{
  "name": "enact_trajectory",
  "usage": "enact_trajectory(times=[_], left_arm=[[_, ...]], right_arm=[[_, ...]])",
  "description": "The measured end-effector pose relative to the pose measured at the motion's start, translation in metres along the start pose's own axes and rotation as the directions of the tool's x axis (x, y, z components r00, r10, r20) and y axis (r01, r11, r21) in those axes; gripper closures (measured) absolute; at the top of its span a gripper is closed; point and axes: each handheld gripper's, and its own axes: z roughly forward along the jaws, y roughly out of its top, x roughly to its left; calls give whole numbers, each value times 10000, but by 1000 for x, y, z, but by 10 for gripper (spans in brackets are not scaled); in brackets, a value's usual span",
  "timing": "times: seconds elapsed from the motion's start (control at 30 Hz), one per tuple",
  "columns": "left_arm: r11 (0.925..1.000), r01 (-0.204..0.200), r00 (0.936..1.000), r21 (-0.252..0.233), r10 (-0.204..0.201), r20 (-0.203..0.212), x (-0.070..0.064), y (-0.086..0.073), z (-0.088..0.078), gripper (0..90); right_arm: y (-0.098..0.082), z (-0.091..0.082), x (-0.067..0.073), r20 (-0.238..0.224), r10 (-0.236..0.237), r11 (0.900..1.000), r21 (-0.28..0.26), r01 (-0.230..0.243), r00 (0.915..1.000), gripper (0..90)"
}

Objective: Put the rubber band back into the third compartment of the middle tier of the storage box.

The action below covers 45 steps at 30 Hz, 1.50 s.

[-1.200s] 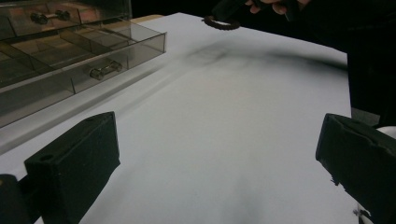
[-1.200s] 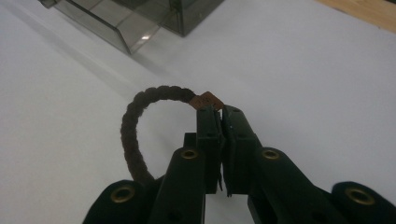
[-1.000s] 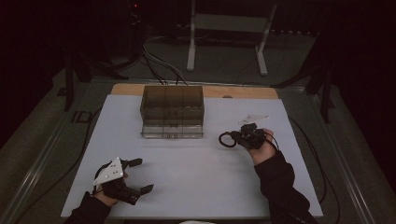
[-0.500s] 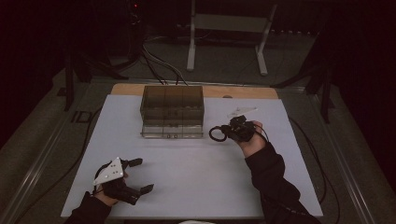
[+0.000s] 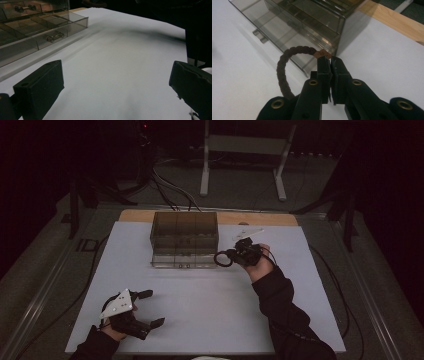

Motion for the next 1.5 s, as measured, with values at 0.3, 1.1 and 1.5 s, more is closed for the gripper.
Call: enact_trajectory(times=[0.3, 1.1, 1.5], left_arm=[[10000, 11, 10000, -3, -11, -6, 0, 0, -1, 3], [10000, -49, 10000, 32, 50, -59, -1, -1, -1, 3], [10000, -48, 10000, 38, 48, -48, -1, -1, -1, 3]], right_arm=[[16, 15, 9, -187, -169, 9999, 27, 169, 9997, 861], [39, 40, 17, -486, -474, 9982, 347, 491, 9977, 860], [41, 56, 16, -398, -652, 9958, 611, 676, 9971, 860]])
